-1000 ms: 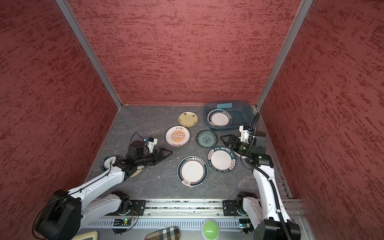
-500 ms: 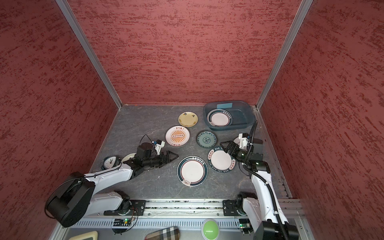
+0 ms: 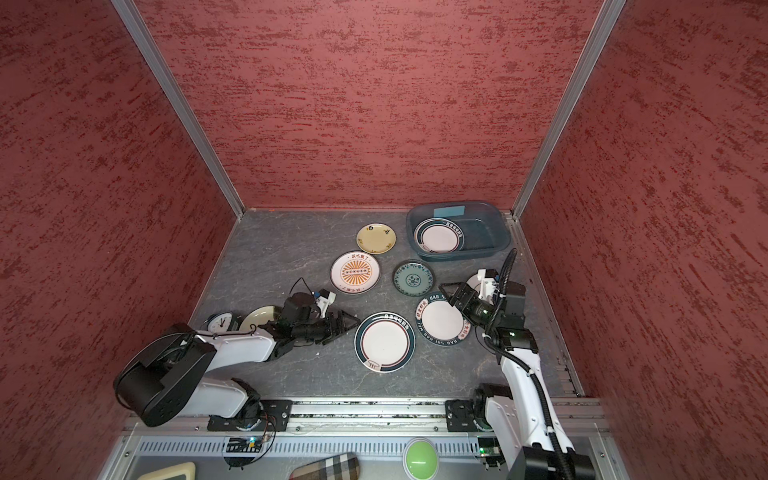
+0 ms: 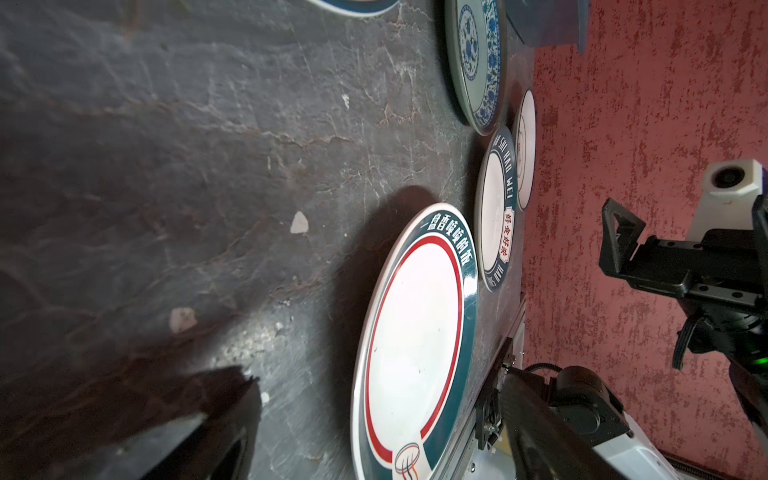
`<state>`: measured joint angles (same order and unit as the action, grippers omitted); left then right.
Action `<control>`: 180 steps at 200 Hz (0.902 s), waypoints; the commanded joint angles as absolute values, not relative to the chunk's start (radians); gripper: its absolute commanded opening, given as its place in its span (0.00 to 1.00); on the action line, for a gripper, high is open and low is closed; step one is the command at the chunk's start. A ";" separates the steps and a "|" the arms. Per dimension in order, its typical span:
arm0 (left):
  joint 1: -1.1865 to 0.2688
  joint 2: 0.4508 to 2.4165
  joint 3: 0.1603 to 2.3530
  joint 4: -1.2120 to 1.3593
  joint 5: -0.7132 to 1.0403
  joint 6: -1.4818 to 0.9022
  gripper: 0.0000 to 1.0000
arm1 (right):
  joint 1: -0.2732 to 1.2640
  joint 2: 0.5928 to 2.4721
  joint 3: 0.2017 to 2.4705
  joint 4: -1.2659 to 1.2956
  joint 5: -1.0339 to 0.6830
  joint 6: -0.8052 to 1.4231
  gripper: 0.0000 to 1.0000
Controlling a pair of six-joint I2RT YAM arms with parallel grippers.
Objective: Place the plates into the plastic bin on the countertop
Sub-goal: 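Lower left gripper onto the rim of the green-rimmed plate nearest the robot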
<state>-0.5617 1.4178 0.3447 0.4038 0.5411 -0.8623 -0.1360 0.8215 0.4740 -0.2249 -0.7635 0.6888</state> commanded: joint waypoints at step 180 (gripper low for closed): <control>-0.667 1.654 0.412 0.524 0.516 -0.879 0.42 | -0.142 0.814 0.456 -0.158 -0.749 0.736 0.99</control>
